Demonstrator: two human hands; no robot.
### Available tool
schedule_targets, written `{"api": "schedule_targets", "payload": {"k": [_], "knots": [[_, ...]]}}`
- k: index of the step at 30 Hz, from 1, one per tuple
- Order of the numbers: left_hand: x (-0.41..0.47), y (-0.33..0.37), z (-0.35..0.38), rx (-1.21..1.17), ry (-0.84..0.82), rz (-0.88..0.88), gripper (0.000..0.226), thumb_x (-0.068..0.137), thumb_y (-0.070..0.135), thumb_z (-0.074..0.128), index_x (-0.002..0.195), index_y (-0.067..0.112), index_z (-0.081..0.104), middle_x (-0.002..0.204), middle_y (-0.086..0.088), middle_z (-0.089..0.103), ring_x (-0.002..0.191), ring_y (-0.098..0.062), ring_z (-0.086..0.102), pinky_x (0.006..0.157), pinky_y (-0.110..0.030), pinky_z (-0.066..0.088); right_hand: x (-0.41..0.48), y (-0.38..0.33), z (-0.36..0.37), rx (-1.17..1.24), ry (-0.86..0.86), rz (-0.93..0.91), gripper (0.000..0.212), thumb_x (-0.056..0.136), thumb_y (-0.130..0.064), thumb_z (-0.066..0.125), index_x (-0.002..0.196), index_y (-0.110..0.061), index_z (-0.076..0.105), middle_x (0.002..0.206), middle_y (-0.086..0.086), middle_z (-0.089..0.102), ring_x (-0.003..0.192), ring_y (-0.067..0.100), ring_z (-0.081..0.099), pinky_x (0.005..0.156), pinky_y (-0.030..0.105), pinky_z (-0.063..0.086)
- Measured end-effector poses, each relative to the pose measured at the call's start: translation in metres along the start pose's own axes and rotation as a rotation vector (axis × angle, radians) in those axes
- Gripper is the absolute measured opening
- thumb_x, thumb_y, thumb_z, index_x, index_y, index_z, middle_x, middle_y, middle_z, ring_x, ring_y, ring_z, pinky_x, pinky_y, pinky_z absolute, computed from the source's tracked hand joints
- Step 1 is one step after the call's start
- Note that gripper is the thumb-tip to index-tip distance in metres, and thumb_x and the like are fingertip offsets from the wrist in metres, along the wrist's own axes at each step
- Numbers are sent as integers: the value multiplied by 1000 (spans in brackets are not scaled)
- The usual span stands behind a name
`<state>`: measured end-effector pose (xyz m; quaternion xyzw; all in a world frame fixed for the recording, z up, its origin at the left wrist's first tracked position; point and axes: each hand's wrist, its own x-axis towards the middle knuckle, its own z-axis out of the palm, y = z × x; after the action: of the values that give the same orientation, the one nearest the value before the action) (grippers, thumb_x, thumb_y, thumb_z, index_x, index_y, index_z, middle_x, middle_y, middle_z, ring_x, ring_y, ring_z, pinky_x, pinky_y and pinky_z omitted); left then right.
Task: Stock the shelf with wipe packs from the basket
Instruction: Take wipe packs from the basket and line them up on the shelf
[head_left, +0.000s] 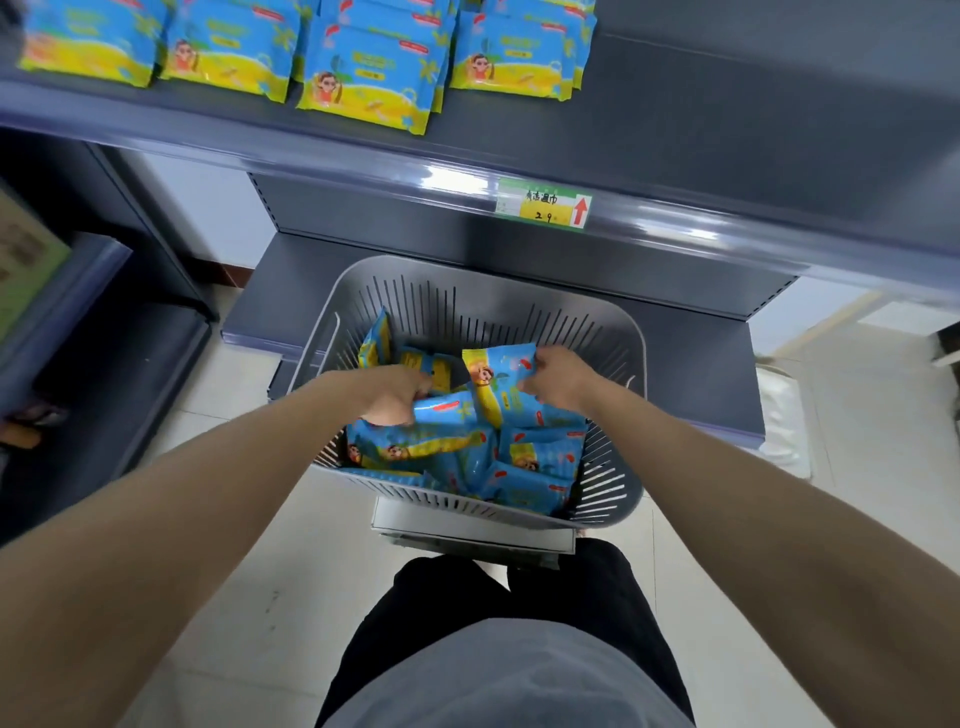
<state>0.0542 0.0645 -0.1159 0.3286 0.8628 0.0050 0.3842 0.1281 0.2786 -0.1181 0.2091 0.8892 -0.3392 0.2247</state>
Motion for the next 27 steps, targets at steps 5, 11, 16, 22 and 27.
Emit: {"api": "schedule_targets", "payload": {"k": [5,11,16,22,27], "knots": [[-22,6,-33,-70,66,24,29,83,10,57,110,8,50,100,-8,53,87,-24,52,73,-34,43,-15,-27,-19,-100,-7,-70,33,94,-13,46,124,1,43,113,18,54,87,21,48,70,28,41],[-52,35,-98,45,212,139,28,82,12,54,109,8,59,105,-7,58,92,-24,54,75,-29,42,-47,-80,-112,42,163,-165,47,97,-23,40,140,-13,24,124,17,53,92,30,62,66,37,58],[-74,56,-160,-22,410,280,17,90,15,51,97,28,43,91,0,55,75,-19,51,60,-30,35,-55,-112,-193,187,237,-294,28,93,-16,50,118,-12,38,113,11,56,90,26,64,69,47,59],[-84,65,-215,-33,525,305,14,96,22,45,97,31,34,72,2,46,64,-18,48,54,-31,36,-26,-144,-251,-277,374,-242,27,81,-2,57,107,6,57,98,17,57,91,34,60,75,38,51],[-76,61,-245,-52,573,217,16,92,19,53,98,30,44,89,-1,56,80,-21,52,65,-29,36,12,-161,-271,-506,367,-349,24,89,-9,52,112,-4,54,95,7,49,86,26,51,58,28,35]]}}
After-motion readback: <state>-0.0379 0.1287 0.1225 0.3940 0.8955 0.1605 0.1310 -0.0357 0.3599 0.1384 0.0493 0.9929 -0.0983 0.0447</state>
